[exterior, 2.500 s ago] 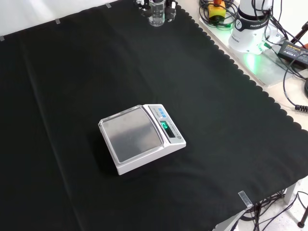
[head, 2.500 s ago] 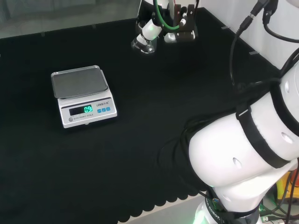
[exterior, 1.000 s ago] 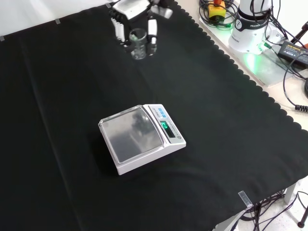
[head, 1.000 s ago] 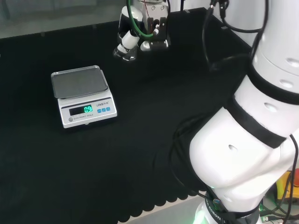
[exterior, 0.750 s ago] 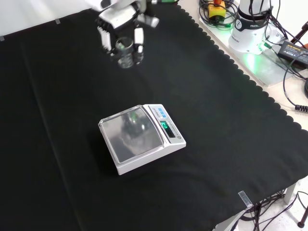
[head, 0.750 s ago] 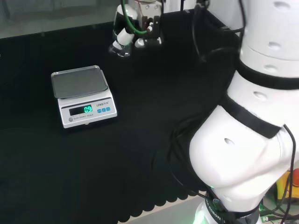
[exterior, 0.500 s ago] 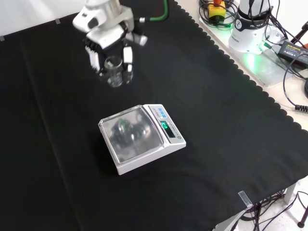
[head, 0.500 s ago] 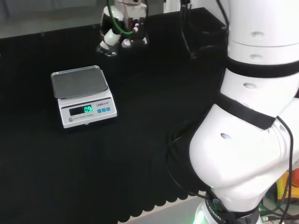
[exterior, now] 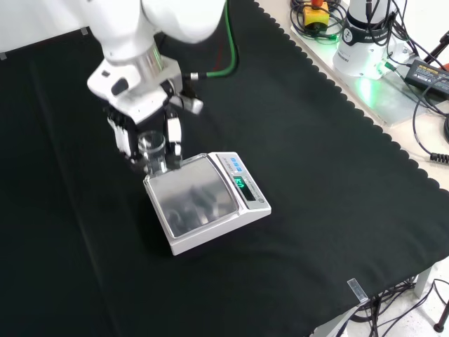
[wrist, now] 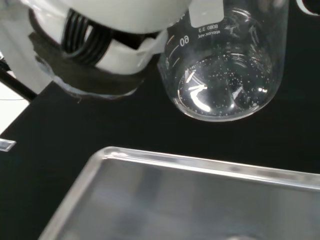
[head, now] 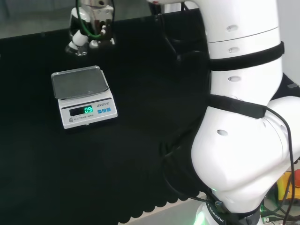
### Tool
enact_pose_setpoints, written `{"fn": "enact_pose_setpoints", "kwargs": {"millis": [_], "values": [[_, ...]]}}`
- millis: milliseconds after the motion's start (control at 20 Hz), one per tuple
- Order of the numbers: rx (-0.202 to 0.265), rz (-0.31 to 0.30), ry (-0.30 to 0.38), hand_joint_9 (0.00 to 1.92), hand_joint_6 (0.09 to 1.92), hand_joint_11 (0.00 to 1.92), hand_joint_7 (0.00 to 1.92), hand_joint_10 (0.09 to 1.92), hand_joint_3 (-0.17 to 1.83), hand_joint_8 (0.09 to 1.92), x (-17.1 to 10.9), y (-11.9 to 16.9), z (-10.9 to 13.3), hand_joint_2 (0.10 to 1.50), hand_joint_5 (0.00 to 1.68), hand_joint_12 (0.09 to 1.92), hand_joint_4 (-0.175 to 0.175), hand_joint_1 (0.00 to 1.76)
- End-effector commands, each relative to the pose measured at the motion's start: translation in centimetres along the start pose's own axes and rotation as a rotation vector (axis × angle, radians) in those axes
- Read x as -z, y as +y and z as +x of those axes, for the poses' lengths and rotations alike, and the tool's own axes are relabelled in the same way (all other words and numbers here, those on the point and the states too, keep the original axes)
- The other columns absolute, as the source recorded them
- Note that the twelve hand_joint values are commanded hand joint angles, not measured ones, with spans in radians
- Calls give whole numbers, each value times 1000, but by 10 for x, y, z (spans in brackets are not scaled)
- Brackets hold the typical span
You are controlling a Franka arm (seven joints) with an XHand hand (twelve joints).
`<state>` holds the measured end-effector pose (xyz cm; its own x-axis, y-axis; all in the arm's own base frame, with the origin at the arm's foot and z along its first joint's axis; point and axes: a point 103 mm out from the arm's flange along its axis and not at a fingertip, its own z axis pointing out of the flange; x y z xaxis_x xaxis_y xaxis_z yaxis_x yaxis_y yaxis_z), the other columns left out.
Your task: Put the beaker on the electronic balance.
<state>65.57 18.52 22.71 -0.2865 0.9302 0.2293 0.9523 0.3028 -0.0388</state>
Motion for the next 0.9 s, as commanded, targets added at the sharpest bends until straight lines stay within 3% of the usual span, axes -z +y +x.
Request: {"fn": "enact_pose_setpoints", "kwargs": {"millis": [50, 500, 900], "values": [[28, 53, -1, 1920, 376, 1670, 1637, 165, 659, 517, -30, 7, 43, 609, 1428, 630, -175, 1226], [-12, 64, 28, 1920, 378, 1670, 1639, 169, 663, 521, -44, -10, 18, 607, 1427, 637, -175, 1226], [-4, 79, 23, 1920, 381, 1671, 1639, 172, 667, 522, -59, -21, 5, 605, 1427, 644, -175, 1225]]}}
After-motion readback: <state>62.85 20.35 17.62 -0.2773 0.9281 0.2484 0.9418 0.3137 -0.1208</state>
